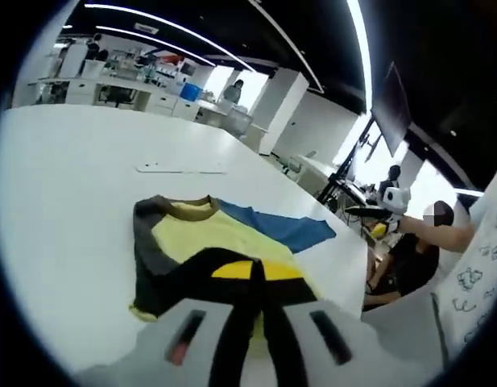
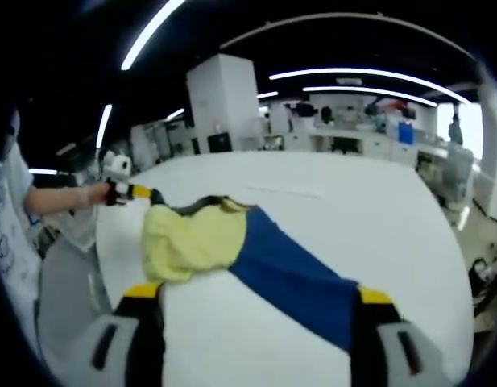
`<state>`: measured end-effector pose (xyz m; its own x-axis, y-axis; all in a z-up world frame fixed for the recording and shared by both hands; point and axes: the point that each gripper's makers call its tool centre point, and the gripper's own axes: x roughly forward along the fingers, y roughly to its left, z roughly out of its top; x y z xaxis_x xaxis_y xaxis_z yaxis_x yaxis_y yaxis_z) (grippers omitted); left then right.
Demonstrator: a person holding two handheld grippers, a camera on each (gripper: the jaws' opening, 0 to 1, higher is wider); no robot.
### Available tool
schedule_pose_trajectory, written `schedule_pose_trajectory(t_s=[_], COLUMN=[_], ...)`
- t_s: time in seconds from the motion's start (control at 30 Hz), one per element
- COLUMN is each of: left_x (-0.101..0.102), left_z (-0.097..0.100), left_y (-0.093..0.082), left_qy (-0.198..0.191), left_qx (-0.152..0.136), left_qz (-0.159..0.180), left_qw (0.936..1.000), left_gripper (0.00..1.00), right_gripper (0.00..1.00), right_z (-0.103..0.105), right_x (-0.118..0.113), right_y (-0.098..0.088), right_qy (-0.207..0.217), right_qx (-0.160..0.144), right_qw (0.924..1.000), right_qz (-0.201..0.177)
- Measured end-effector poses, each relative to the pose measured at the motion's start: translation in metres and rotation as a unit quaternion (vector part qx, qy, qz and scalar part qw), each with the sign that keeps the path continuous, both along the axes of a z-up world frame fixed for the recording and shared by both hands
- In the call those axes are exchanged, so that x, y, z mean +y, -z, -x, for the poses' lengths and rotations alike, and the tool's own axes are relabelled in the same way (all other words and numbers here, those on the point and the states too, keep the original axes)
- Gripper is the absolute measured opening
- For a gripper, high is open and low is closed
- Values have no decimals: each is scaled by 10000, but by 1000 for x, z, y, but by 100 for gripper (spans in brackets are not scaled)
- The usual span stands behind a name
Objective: Fold the garment on the visible template until the final outline fits inside the template.
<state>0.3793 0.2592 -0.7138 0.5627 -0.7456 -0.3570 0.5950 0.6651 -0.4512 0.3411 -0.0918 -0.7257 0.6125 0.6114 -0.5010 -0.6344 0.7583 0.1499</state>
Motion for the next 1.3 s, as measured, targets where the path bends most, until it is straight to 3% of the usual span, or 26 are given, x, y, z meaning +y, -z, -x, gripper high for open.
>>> schedule_pose_trajectory(t_s=[0.13,0.3,0.5,0.6,0.9,1.17,1.3], left_x=[-4,-8,-15,-17,-14,-14,-10], left_z=[-22,-51,-68,-68,-60,-51,-47], left_y=[11,38,68,72,63,53,49], left_qy=[-44,-151,-252,-290,-210,-109,-54], left_qx=[26,216,472,553,408,344,275], left_qz=[-135,-252,-421,-388,-413,-400,-429], left_qw=[9999,9993,9977,9973,9981,9985,9987], left_gripper=[0,0,0,0,1,25,47], right_gripper=[96,96,96,96,97,97,97], right_z=[3,11,17,22,25,25,25], right_x=[-2,-5,-14,-15,-10,3,4], right_y=[1,2,2,2,5,6,7], right_qy=[38,121,259,300,315,163,126], right_qx=[7,40,59,72,115,129,148], right_qw=[10000,9999,9996,9995,9994,9997,9997], right_qz=[-29,-24,-69,-63,-118,-140,-152])
